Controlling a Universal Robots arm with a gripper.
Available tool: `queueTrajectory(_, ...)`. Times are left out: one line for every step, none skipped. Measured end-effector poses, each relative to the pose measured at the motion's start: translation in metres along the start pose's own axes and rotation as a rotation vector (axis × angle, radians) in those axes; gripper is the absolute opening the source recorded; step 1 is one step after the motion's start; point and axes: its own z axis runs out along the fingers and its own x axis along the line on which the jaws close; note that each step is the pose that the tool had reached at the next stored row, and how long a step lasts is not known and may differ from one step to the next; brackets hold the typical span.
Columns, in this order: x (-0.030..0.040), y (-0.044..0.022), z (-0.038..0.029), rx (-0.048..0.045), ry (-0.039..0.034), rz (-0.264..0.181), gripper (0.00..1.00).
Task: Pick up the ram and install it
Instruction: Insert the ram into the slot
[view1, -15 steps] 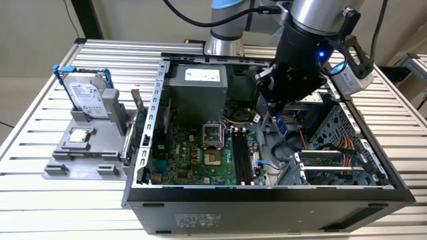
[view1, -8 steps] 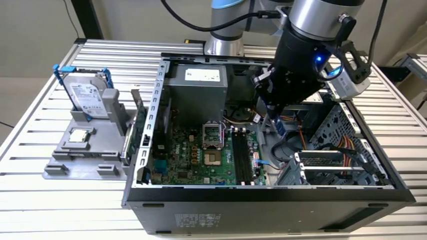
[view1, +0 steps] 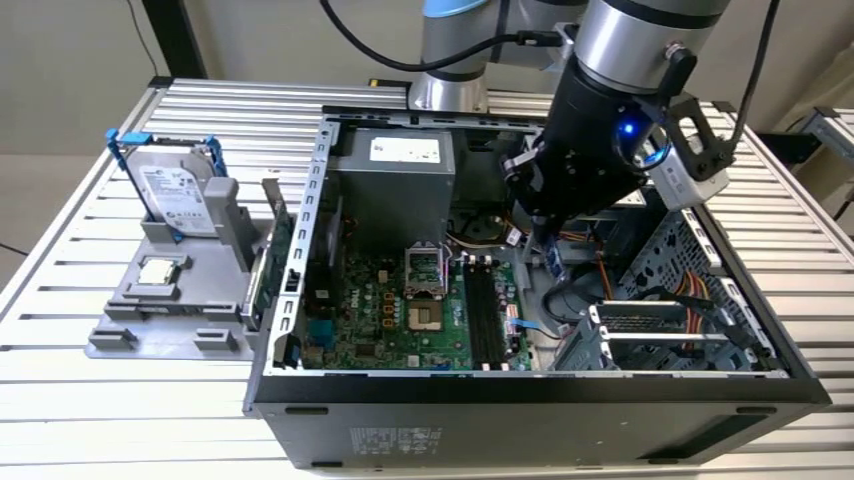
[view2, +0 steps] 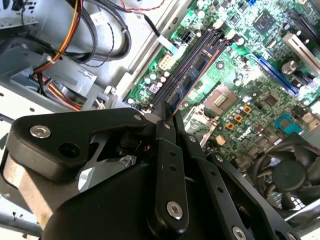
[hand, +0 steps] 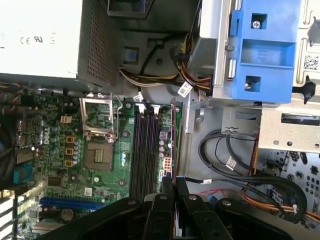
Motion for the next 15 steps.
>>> queueTrajectory(0.0000, 0.0000, 0.0012, -0.0003, -0.0001, 0.006, 0.00)
queueTrajectory(-0.0001, 0.0000, 0.0021, -0.0003, -0.0002, 0.014, 0.00)
queueTrajectory(-0.0001, 0.0000, 0.0027, -0.0004, -0.0003, 0.020, 0.00)
queueTrajectory(-0.0001, 0.0000, 0.0031, -0.0004, -0.0005, 0.026, 0.00)
queueTrajectory(-0.0001, 0.0000, 0.0033, -0.0003, -0.0009, 0.030, 0.00)
queueTrajectory(-0.0001, -0.0001, 0.0037, -0.0005, -0.0011, 0.035, 0.00)
queueTrajectory(-0.0001, -0.0001, 0.0039, -0.0006, -0.0014, 0.040, 0.00)
queueTrajectory(-0.0001, -0.0001, 0.0039, -0.0007, -0.0015, 0.045, 0.00)
queueTrajectory(-0.0001, -0.0001, 0.0041, -0.0009, -0.0017, 0.050, 0.00)
queueTrajectory(-0.0001, -0.0001, 0.0042, -0.0012, -0.0018, 0.057, 0.00)
queueTrajectory(-0.0001, -0.0001, 0.0044, -0.0015, -0.0019, 0.064, 0.00)
queueTrajectory(-0.0001, -0.0001, 0.0044, -0.0015, -0.0019, 0.069, 0.00)
queueTrajectory(-0.0001, -0.0001, 0.0046, -0.0017, -0.0020, 0.073, 0.00)
queueTrajectory(0.0001, -0.0001, 0.0048, -0.0017, -0.0021, 0.075, 0.00)
queueTrajectory(0.0001, -0.0001, 0.0051, -0.0018, -0.0021, 0.076, 0.00)
